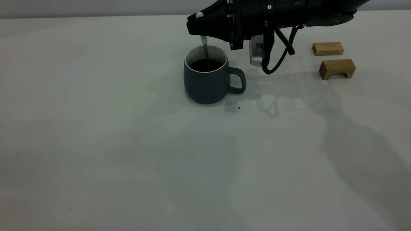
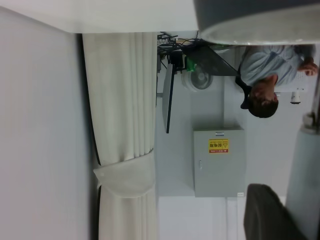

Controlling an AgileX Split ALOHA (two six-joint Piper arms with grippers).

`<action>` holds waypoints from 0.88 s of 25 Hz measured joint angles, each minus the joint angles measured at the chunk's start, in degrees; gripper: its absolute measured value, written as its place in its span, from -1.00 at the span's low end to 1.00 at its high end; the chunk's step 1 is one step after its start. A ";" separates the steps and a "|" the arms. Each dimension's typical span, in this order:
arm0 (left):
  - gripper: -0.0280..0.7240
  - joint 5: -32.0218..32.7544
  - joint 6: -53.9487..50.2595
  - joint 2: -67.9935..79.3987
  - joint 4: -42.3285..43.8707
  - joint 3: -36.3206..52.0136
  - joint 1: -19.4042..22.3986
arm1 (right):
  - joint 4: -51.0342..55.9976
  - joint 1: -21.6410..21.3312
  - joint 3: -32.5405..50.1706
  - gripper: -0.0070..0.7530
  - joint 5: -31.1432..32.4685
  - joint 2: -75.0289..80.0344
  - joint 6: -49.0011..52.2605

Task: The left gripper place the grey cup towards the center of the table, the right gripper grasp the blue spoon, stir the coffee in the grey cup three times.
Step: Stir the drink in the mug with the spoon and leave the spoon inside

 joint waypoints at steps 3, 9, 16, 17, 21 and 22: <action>0.62 0.00 0.00 0.00 0.00 0.00 0.00 | 0.00 0.00 0.00 -0.42 0.04 0.00 0.40; 0.62 0.00 0.00 0.00 0.00 0.00 0.00 | 0.00 -0.02 0.00 0.21 0.28 0.00 -0.67; 0.62 0.00 0.00 0.00 0.00 0.00 0.00 | 1.12 -0.12 0.00 0.34 0.28 0.00 -8.51; 0.62 0.00 0.00 0.00 0.00 0.00 0.00 | 1.17 -0.14 0.00 0.34 0.28 0.00 -9.01; 0.62 0.00 0.00 0.00 0.00 0.00 0.00 | 1.17 -0.14 0.00 0.34 0.34 0.00 -9.68; 0.62 0.00 0.00 0.00 0.00 0.00 0.00 | 1.17 -0.26 0.00 0.34 0.34 0.00 -10.17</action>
